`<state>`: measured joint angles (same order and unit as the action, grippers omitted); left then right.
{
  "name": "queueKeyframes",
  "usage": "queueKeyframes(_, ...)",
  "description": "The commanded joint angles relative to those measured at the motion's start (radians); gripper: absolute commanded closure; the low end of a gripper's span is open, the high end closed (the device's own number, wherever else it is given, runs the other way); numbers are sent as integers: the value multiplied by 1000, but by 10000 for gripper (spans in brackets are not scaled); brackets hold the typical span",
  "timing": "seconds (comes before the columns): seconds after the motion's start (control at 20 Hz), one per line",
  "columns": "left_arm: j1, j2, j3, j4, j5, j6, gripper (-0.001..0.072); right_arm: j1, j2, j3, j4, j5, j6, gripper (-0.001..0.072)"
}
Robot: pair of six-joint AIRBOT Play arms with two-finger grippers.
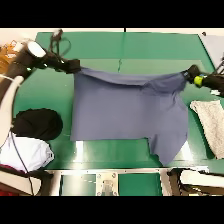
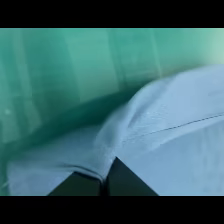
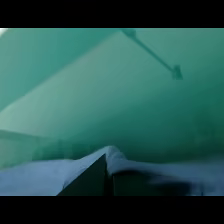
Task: Fold the shirts.
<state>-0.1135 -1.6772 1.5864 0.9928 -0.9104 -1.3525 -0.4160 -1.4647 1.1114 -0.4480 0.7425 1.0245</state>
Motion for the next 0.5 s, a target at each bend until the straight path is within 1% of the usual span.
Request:
queueKeyframes(0.0,-1,-103,-15,-81,178,0,688,11,-243,112,87,45,-11,691)
queueKeyframes(0.1,-1,-103,21,-80,235,7,688,12,-315,221,124,77,7,691)
queueKeyframes(0.15,-1,-103,51,-80,246,25,688,12,-336,273,124,81,25,691)
queueKeyframes(0.2,-1,-103,87,-79,249,31,688,12,-348,325,124,81,41,691)
queueKeyframes(0.45,-1,-103,211,-79,254,34,688,13,-352,500,123,93,42,691)
